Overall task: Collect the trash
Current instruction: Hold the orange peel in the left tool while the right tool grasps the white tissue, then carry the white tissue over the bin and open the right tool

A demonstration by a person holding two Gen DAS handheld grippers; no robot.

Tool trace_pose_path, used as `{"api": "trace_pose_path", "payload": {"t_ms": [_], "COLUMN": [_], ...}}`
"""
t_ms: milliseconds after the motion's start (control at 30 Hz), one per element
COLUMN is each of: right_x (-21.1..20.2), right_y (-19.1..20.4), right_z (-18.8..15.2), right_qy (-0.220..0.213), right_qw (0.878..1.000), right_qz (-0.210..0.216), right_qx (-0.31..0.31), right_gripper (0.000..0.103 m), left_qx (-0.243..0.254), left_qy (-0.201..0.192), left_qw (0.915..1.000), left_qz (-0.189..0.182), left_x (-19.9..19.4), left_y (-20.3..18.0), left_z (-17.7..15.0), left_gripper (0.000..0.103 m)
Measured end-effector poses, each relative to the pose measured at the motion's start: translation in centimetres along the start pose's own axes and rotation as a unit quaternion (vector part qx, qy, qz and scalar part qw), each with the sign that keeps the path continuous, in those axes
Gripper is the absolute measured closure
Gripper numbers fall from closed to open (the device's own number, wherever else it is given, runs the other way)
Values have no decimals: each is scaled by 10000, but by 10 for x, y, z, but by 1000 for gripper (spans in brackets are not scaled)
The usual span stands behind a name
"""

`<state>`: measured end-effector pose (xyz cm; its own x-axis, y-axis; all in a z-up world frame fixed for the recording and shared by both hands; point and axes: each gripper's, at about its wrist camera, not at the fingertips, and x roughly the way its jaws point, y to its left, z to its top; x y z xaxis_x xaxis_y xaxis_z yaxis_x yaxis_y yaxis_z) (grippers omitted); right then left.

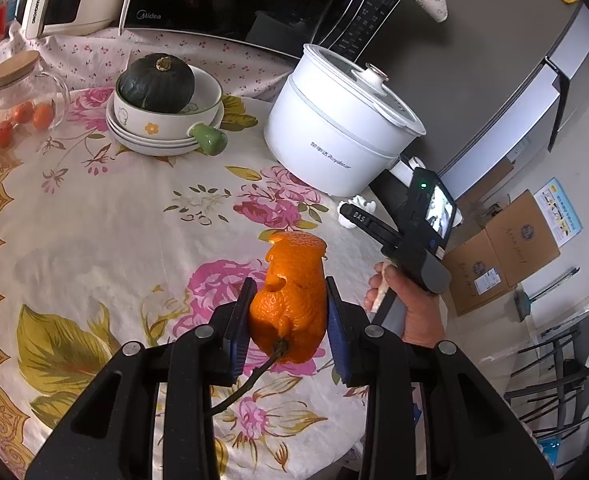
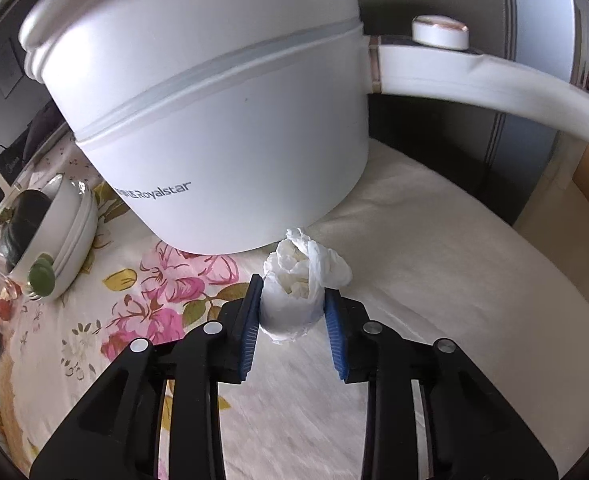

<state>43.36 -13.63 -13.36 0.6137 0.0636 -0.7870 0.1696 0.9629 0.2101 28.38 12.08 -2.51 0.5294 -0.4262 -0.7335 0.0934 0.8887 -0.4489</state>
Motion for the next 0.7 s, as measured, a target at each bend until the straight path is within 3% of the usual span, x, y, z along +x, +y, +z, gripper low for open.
{"api": "trace_pose_path", "payload": {"t_ms": [700], "right_x": [-135], "right_y": [-65], "right_z": [-38], "right_qy": [-431], "right_qw": [9988], "right_qz": [-200], "right_qx": [-130], "right_gripper": [74], "left_qx": [159], "left_qy": [66], "left_qw": [9996], "left_qz": [-245], "left_x": [3], "left_y": [-27], "left_z": [-18], "left_gripper": [69]}}
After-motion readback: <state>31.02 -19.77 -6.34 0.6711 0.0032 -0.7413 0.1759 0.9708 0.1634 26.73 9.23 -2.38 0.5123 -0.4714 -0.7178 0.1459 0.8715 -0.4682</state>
